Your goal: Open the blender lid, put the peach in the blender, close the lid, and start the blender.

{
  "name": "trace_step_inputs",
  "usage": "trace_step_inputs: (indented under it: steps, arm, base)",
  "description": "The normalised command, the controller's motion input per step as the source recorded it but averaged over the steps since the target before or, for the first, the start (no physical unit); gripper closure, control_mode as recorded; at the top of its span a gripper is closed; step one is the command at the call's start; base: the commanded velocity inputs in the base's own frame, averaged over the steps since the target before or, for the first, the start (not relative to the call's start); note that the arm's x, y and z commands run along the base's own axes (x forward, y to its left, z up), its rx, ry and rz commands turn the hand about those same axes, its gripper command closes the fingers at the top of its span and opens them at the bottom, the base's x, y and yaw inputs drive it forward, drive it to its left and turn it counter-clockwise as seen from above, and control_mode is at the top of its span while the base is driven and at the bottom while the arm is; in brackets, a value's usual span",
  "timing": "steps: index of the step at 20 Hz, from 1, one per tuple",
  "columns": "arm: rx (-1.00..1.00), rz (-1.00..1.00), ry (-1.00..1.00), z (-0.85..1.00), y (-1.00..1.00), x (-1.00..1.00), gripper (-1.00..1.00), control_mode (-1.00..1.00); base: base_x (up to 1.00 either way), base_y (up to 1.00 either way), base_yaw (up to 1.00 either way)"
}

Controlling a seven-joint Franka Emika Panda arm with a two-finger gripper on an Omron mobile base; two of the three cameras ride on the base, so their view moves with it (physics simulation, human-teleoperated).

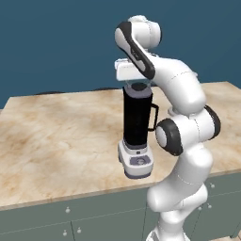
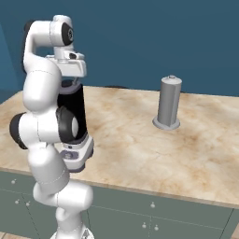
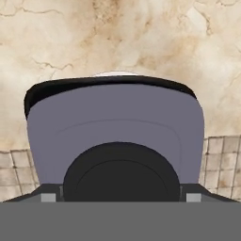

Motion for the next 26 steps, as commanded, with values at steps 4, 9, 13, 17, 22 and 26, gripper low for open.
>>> trace_step_inputs:
  steps: [4, 9, 13, 17, 22, 26]
  arm:
    - [0.08, 0.00, -0.06, -0.35, -0.24, -0.01, 1.00, -1.00]
    - [0.04, 0.00, -0.13, -0.29, -0.11, -0.11, -1.00, -1.00]
    - [0.00, 0.00, -0.07, -0.15, 0.00, -0.01, -1.00, -1.00]
    - [0.00, 0.00, -0.05, -0.03, 0.00, 0.00, -1.00, -1.00]
    - [0.00, 0.00, -0.01, 0.00, 0.00, 0.00, -1.00, -1.00]
    - [0.00, 0.00, 0.00, 0.00, 0.00, -0.01, -1.00, -1.00]
  base:
    - [0.00, 0.00, 0.00]
    - [0.00, 0.00, 0.00]
    - [0.00, 0.00, 0.00]
    - [0.00, 0.00, 0.00]
    - [0.00, 0.00, 0.00]
    - [0.00, 0.00, 0.00]
